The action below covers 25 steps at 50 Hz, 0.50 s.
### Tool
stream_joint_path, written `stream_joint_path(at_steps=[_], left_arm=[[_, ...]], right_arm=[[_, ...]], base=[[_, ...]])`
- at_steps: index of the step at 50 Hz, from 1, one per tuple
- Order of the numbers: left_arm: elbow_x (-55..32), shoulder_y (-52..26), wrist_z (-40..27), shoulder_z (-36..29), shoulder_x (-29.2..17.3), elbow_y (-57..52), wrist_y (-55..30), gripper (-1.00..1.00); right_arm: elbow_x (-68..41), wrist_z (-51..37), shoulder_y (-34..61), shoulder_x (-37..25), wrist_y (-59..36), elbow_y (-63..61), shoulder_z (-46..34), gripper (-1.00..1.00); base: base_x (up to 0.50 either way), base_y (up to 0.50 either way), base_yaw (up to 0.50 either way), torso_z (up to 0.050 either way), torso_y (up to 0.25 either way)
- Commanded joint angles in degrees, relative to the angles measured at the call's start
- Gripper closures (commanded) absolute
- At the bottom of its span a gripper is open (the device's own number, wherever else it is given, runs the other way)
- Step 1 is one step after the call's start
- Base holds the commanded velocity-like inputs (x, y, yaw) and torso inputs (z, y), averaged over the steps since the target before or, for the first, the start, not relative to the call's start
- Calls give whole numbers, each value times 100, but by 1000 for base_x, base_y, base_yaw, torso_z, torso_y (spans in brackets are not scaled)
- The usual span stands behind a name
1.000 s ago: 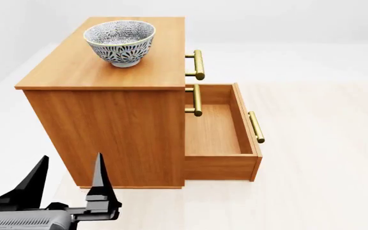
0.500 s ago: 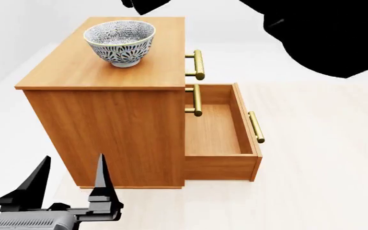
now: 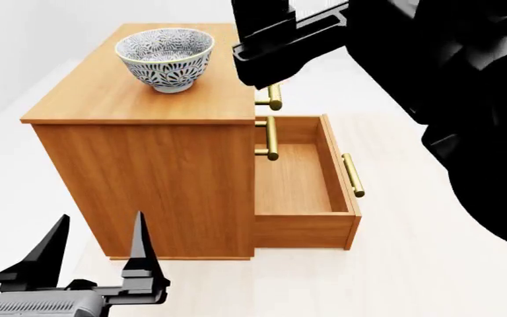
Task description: Put the bowl on top of the cabinet.
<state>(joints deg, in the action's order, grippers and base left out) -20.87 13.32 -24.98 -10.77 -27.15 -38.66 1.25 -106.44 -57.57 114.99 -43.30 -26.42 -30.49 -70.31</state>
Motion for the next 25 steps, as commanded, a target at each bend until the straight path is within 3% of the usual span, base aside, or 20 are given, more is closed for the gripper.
stream_joint_path(at_steps=[1,25], left_arm=[[-35,0,-18,27,-25,-7,7,-100],[-38,-17,-71,21,-46,-28,-5,-100]], right_arm=[[247,-453,-442,-533,359,-858,112,-100],[1431,-1463,-1935,-1530,1138,-2708,7,-100]], base=[[0,0,0,0,0],[0,0,0,0,0]])
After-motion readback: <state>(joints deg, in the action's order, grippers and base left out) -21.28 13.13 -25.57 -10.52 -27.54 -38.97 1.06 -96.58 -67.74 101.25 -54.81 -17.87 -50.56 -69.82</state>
